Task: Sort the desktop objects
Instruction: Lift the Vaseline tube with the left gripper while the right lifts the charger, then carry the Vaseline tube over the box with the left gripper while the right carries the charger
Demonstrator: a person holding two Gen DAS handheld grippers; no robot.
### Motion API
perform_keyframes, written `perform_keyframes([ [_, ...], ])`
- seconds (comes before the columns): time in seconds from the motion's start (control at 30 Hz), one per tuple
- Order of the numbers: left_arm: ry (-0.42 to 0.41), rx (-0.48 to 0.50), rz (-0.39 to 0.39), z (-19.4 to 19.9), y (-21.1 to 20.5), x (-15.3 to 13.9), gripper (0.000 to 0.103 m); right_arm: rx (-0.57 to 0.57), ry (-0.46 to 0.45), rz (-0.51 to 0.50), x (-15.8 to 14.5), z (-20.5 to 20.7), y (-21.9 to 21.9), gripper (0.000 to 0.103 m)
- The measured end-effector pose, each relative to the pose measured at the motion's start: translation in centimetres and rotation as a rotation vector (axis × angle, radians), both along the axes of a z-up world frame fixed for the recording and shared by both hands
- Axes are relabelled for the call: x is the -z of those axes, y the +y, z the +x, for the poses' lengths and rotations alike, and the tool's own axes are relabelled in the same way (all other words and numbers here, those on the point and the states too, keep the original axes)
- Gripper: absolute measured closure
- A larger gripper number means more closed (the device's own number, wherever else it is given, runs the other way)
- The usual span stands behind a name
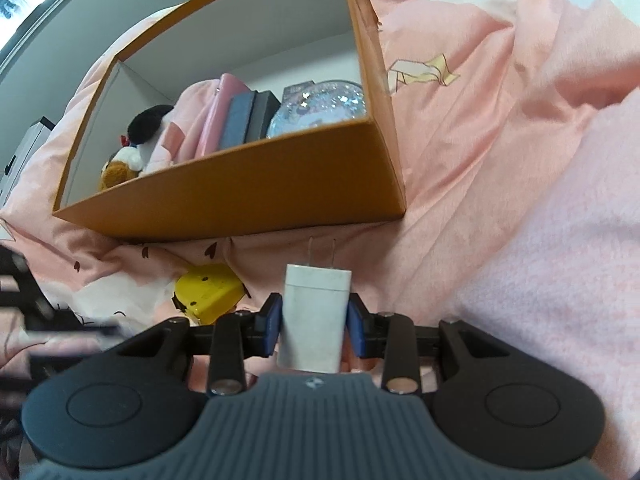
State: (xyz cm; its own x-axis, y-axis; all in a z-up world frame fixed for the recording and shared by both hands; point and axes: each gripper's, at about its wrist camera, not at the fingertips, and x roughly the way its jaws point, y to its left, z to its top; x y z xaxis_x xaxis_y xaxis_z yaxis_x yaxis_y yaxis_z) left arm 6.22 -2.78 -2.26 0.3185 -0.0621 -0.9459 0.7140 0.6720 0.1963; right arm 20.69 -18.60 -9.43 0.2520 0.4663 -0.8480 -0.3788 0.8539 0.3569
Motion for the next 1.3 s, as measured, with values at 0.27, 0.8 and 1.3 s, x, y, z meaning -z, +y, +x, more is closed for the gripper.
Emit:
perform_keyframes([
  [0.27, -0.074, -0.196, -0.087, 0.2, 3.9, -3.9, 0.095, -0.068, -0.072, -0.025, -2.0, -0.8, 0.3, 0.067],
  [0.8, -0.269, -0.397, -0.419, 4.6, 6.5, -12.1, 0.095, -0.237, -0.167, 0.100, -11.1, -0.2, -0.7, 0.067],
  [1.3, -0.368, -0.436, -0.568, 15.1, 4.7, -7.6, 0.096, -0.086, -0.303, 0.019, -13.9, 6.6, -2.2, 0.067],
])
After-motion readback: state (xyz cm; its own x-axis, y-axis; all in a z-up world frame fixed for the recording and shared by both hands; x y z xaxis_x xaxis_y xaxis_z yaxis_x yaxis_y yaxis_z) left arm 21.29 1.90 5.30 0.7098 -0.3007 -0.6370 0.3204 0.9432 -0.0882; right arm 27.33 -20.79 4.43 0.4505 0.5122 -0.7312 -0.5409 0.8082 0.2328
